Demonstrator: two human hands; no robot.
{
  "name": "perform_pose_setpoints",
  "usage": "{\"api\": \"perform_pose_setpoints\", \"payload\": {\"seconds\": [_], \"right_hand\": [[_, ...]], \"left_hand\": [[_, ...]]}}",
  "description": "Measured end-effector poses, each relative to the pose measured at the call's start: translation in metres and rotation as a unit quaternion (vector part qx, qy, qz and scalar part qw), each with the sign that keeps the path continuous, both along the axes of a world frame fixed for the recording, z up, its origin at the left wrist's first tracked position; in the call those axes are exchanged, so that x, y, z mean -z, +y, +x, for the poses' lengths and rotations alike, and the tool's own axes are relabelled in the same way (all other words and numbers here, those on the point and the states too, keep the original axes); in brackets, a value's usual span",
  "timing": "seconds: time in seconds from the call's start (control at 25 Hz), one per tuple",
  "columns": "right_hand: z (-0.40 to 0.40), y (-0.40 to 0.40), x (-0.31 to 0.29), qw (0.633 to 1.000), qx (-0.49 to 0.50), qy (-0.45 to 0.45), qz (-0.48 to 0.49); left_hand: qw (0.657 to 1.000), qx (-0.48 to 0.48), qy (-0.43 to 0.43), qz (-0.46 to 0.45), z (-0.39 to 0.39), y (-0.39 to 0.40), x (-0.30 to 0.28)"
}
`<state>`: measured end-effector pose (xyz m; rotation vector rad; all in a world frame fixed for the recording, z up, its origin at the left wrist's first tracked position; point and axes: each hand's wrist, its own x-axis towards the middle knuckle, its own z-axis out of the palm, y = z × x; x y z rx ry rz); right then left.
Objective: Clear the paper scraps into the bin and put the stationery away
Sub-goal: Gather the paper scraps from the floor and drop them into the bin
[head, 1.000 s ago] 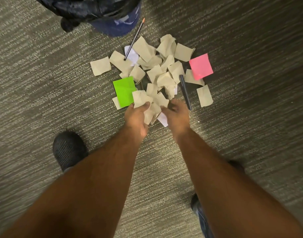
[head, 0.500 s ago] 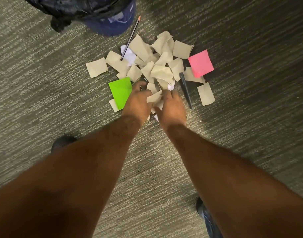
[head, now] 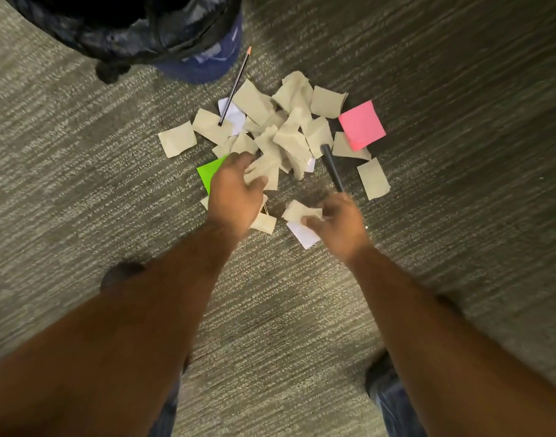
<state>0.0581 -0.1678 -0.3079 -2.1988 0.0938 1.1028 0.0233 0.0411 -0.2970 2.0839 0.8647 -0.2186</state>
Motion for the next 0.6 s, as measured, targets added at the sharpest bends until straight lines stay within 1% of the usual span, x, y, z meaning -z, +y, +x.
{"api": "perform_pose_setpoints", "payload": {"seconds": [0.04, 0.08, 0.12, 0.2, 0.28, 0.36, 0.4, 0.48, 0.56, 0.6], "right_hand": [[-0.009, -0.008, -0.007, 0.999, -0.013, 0.015, 0.026], [-0.019, -0.013, -0.008, 0.998, -0.052, 0.003, 0.034], [-0.027, -0.015, -0.008, 0.993, -0.114, -0.032, 0.027], [-0.038, -0.007, -0.001, 0.963, -0.238, -0.124, -0.012], [-0.045, 0.010, 0.004, 0.940, -0.295, -0.161, -0.058], [-0.044, 0.024, 0.008, 0.930, -0.314, -0.164, -0.093], [-0.043, 0.030, 0.011, 0.931, -0.316, -0.152, -0.096], [-0.040, 0.034, 0.011, 0.949, -0.286, -0.109, -0.083], [-0.028, 0.031, 0.002, 0.968, -0.233, -0.061, -0.072], [-0.020, 0.028, -0.005, 0.978, -0.190, -0.060, -0.064]], "left_hand": [[0.999, 0.032, -0.019, 0.017, 0.003, 0.002, -0.001], [0.997, 0.065, -0.035, 0.031, 0.006, 0.002, -0.001], [0.993, 0.100, -0.044, 0.047, 0.010, -0.001, 0.001], [0.984, 0.157, -0.036, 0.073, 0.022, -0.010, 0.009], [0.980, 0.179, -0.005, 0.085, 0.035, -0.020, 0.016], [0.979, 0.178, 0.035, 0.096, 0.051, -0.025, 0.024], [0.976, 0.182, 0.056, 0.110, 0.058, -0.026, 0.027], [0.971, 0.187, 0.088, 0.121, 0.067, -0.026, 0.028], [0.979, 0.158, 0.070, 0.109, 0.069, -0.024, 0.021], [0.984, 0.140, 0.048, 0.099, 0.066, -0.022, 0.015]]}}
